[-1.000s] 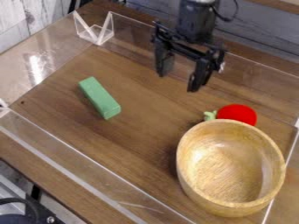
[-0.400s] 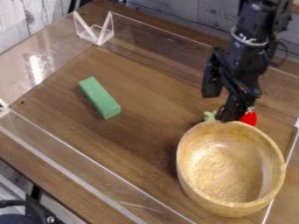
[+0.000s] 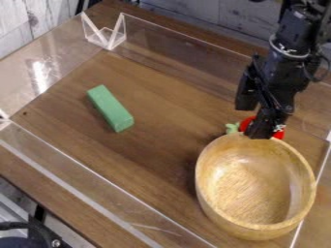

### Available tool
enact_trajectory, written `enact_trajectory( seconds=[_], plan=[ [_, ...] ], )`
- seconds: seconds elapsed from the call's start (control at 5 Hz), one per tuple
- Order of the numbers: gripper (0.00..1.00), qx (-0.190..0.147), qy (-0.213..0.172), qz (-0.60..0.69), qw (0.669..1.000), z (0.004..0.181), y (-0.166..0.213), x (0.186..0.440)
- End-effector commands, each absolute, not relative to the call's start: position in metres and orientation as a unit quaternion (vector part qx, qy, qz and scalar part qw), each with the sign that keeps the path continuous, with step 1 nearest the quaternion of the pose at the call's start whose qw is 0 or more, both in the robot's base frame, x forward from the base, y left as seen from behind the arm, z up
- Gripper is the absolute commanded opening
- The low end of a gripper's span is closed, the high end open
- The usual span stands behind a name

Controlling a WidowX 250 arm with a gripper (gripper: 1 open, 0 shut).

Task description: Move the red object to the left side of the table

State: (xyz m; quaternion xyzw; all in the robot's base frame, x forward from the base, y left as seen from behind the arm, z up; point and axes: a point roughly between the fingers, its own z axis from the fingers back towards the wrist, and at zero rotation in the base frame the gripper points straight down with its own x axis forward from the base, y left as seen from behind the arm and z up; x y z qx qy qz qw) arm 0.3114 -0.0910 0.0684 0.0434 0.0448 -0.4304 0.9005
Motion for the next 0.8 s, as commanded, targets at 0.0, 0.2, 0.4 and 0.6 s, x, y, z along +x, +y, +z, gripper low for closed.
enact_trajectory(
  seconds=[0.0, 0.2, 0.4, 0.6],
  plan=[
    [1.0, 0.06, 0.015, -0.449, 0.891, 0.082, -0.104, 0.332],
    [1.0, 0.061, 0.014, -0.446, 0.893, 0.076, -0.11, 0.339],
    [1.0, 0.062, 0.013, -0.469, 0.881, 0.067, -0.116, 0.345],
    [1.0, 0.062, 0.015, -0.488, 0.871, 0.057, -0.12, 0.349]
  ],
)
